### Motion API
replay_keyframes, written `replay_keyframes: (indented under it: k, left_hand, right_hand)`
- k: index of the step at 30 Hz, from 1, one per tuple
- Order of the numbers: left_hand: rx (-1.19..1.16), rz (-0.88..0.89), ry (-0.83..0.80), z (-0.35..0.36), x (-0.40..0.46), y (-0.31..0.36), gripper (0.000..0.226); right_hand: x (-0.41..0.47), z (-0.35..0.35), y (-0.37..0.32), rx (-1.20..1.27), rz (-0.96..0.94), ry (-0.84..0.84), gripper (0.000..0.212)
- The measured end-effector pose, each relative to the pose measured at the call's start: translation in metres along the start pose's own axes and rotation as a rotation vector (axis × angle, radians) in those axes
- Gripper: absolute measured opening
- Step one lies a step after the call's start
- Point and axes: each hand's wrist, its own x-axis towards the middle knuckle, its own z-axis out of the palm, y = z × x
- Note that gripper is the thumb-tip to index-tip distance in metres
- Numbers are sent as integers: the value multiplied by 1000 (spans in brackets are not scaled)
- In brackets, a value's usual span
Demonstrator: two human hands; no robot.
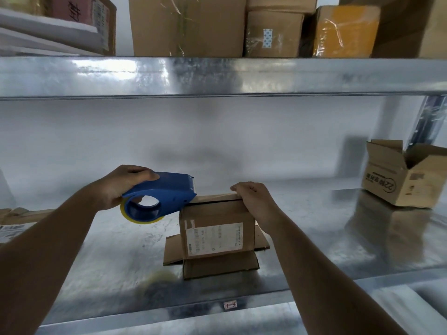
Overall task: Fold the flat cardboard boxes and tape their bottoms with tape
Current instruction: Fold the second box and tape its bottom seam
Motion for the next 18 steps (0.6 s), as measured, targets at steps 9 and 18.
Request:
replay_keyframes:
  k: [9,18]
  left_hand:
    - [15,6,-21,-5,5,-2,46]
    - [22,-1,-5,2,8,-5,14]
  right_hand:
    - [12,-13,18,574,162,93,27]
    - [19,-17,29,810,294,95,13]
